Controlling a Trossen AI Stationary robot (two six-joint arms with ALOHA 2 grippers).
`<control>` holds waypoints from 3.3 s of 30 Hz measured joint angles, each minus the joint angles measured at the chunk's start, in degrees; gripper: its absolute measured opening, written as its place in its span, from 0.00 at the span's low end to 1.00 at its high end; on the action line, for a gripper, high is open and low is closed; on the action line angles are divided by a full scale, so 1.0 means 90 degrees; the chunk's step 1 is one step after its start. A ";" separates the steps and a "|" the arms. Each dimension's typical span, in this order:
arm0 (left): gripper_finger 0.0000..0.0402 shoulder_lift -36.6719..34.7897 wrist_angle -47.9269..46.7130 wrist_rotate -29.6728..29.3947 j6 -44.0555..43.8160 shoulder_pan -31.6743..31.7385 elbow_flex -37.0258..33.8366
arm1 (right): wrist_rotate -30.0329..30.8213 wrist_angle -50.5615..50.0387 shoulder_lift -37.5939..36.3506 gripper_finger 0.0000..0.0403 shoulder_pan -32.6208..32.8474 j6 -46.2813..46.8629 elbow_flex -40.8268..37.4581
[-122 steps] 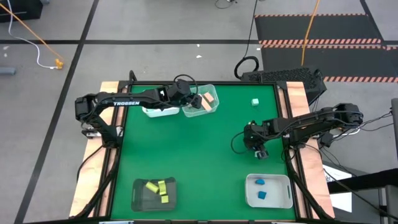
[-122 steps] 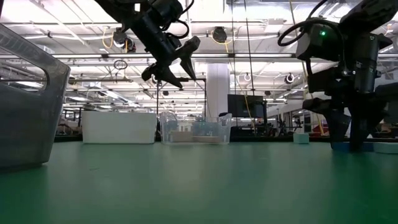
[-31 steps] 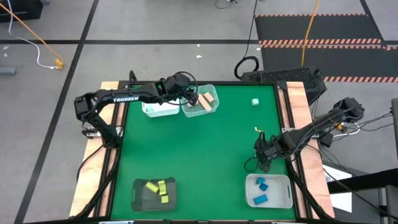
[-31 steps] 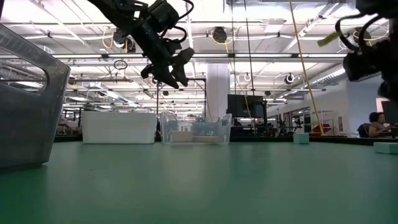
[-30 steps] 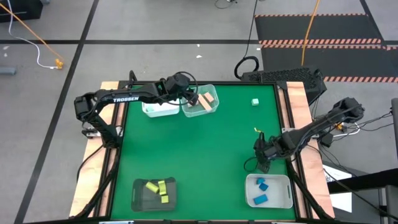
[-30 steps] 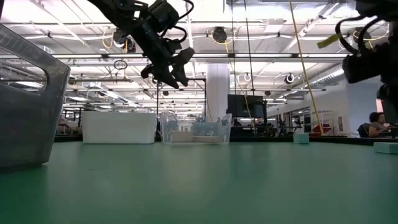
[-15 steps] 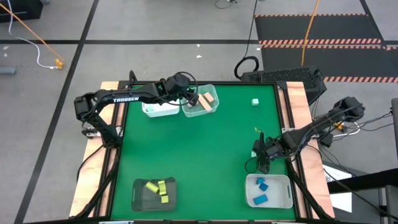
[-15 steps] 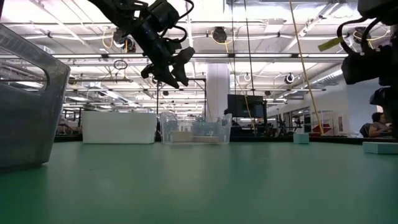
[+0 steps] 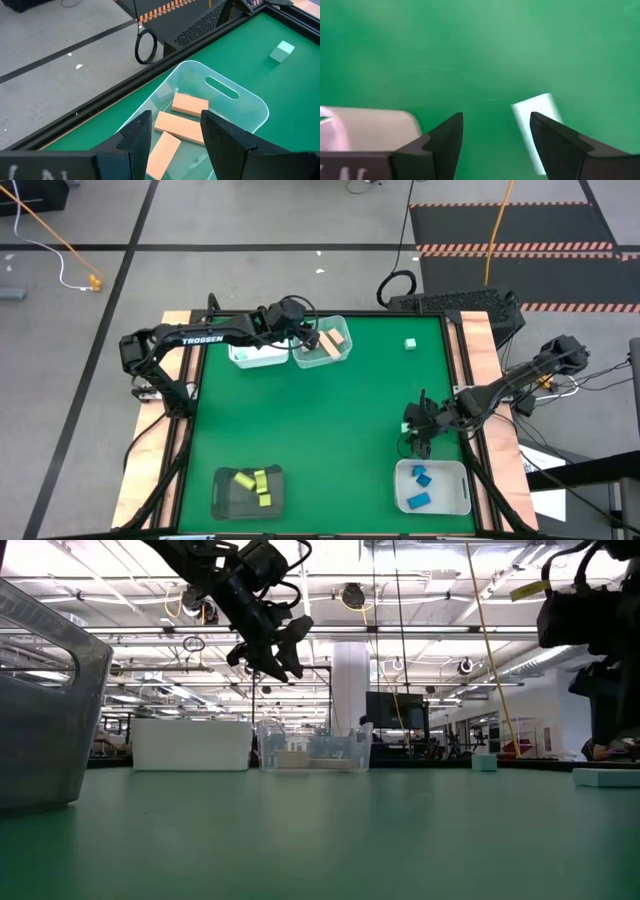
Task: Sort & place blocks by color
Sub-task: Put the bottom white block into the white bin
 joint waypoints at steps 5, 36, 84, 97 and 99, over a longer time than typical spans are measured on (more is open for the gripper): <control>0.42 0.0000 -0.0001 -0.0002 0.0000 0.0000 0.0000 | 0.0314 -0.0366 0.0084 0.55 -0.0002 -0.0830 -0.0004; 0.42 0.0000 0.0002 -0.0001 0.0066 -0.0010 0.0000 | 0.0694 0.0941 0.0299 0.27 -0.0141 -0.0672 -0.1148; 0.67 0.0000 0.3823 0.2810 0.2450 -0.1056 0.0017 | 0.0634 0.9925 0.1699 0.27 -0.3986 -0.5019 0.0994; 0.58 0.0000 0.3845 0.1258 0.2478 -0.1117 0.0019 | 0.0844 0.9952 0.2543 0.27 -0.4141 -0.5490 0.1681; 0.56 0.0000 0.3853 0.1168 0.2410 -0.1101 0.0019 | 0.0850 0.9950 0.2649 0.27 -0.4146 -0.5579 0.1727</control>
